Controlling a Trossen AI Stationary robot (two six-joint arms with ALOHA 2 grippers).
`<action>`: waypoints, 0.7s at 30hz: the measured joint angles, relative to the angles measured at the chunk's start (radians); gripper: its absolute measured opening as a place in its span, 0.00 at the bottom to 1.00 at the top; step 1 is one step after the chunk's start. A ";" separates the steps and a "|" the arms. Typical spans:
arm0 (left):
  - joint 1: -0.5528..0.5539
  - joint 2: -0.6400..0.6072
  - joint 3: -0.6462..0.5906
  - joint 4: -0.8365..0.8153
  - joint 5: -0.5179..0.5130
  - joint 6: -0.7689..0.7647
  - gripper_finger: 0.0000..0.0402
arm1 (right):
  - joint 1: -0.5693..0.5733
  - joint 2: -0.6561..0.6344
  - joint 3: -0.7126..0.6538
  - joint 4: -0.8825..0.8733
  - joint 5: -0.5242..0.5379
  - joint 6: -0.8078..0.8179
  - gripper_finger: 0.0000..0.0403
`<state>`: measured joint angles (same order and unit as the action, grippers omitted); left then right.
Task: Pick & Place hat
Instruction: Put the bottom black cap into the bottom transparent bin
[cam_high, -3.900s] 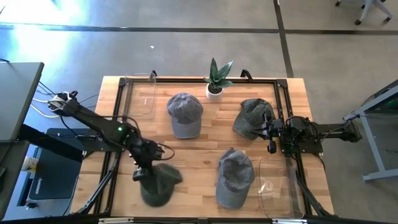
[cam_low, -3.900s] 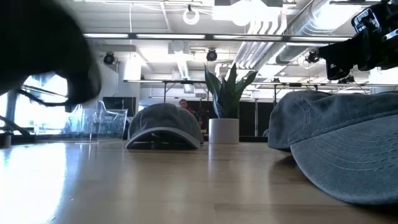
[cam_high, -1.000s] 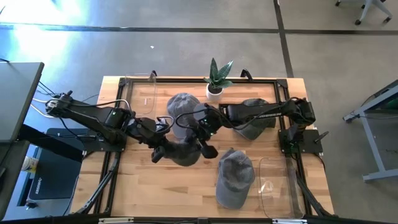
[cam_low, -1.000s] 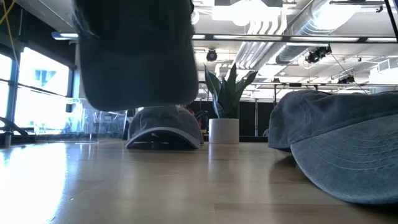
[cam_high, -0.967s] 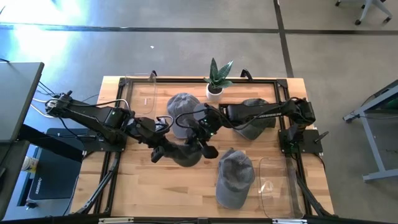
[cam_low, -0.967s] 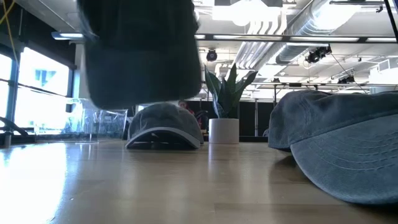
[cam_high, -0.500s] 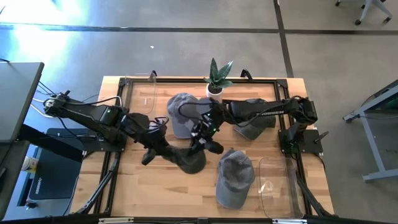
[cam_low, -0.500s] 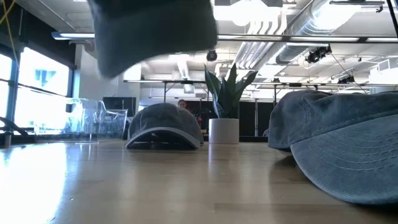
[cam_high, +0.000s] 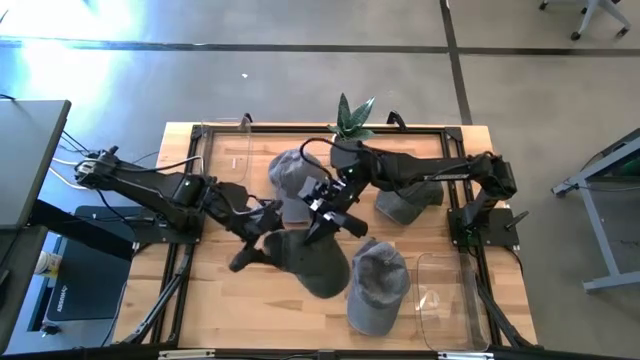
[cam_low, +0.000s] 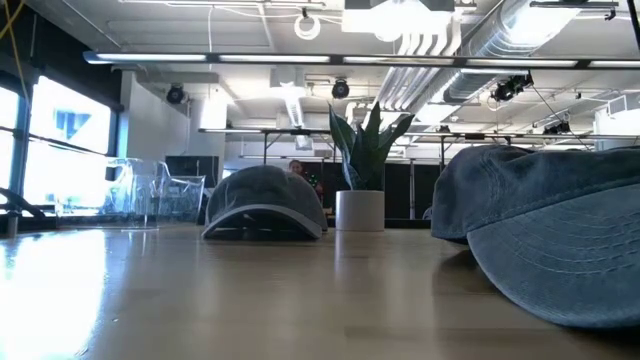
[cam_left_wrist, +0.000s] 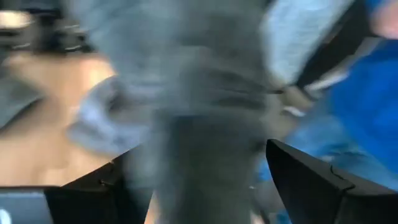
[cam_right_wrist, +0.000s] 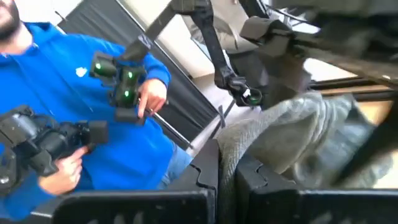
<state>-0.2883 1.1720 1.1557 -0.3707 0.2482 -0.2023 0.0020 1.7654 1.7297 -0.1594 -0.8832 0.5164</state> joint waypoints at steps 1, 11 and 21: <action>0.000 0.003 0.000 0.013 0.050 -0.002 0.67 | -0.003 -0.004 0.005 -0.002 0.002 0.005 0.01; -0.098 -0.058 0.003 0.080 0.106 -0.027 0.30 | -0.018 -0.090 0.007 -0.092 0.013 0.031 0.01; -0.132 -0.102 0.000 0.119 -0.004 0.004 0.05 | 0.022 -0.082 0.007 -0.105 -0.011 -0.004 0.01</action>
<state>-0.4207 1.0703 1.1553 -0.2513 0.2446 -0.1981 0.0236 1.6833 1.7363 -0.2648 -0.8939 0.5129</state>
